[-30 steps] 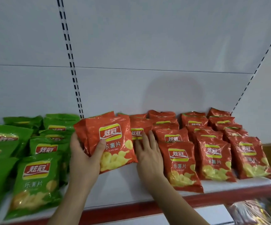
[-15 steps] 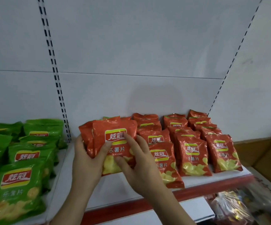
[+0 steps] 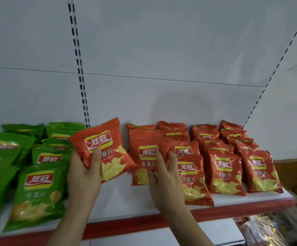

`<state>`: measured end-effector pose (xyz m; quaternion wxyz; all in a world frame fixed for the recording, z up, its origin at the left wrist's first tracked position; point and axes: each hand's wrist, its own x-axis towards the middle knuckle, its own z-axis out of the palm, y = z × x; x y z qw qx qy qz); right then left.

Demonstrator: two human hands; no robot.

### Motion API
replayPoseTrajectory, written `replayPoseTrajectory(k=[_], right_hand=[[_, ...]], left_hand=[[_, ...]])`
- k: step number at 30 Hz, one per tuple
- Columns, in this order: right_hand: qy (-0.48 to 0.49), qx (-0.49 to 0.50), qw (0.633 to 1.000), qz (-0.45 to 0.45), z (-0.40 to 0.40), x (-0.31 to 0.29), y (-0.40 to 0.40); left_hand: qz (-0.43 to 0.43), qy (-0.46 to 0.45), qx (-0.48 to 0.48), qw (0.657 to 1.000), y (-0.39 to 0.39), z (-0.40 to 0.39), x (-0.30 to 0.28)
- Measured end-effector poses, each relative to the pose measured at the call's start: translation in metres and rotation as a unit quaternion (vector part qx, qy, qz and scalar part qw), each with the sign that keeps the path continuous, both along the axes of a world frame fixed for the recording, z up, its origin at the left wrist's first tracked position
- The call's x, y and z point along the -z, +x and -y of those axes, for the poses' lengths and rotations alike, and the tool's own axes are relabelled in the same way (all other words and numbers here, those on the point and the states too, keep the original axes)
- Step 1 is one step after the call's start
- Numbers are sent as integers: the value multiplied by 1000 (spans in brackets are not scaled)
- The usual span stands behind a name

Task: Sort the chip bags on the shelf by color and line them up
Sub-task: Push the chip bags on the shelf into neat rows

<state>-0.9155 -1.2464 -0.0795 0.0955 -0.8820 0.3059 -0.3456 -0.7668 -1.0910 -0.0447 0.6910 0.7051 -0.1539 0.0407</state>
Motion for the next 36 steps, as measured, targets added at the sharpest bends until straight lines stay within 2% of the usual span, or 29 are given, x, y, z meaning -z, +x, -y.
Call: replayPoseTrajectory(k=[8,10,12,13,15,17,18,21,24,26,29,31,33,36], right_hand=[[-79,45,990,-113,14,20,34],[-83,35,989,-120,18,20,36],[-80,13,993,-89,17,15,31],[-51,0,997,-53,15,9,26],[77,-42,995,50,8,-9,14],[200,-124,965,112,-2,-24,5],[217,-168,955,110,-7,-29,3],[144,-202,968,41,-8,-23,4],[100,-138,985,17,-2,-10,0],[64,-103,993,5,0,-1,-2],[6,-50,998,-25,-1,12,0],[-35,-3,997,-67,-1,17,1],[-77,45,990,-109,-1,18,-1],[-116,70,982,-135,-4,16,-2]], left_hand=[[-5,48,48,998,-4,6,11],[5,62,59,996,-8,10,8],[14,79,71,994,-11,13,5],[18,86,77,993,-11,15,5],[16,94,85,992,-10,19,6],[18,94,92,991,-10,26,9],[20,97,97,990,-12,31,9],[10,107,133,985,-18,42,6],[-1,134,165,977,-19,46,10],[24,172,165,971,-20,44,17],[140,249,159,945,-27,40,31],[244,322,152,902,-28,41,41],[291,379,140,867,-27,43,49],[330,405,132,842,-25,48,54]])
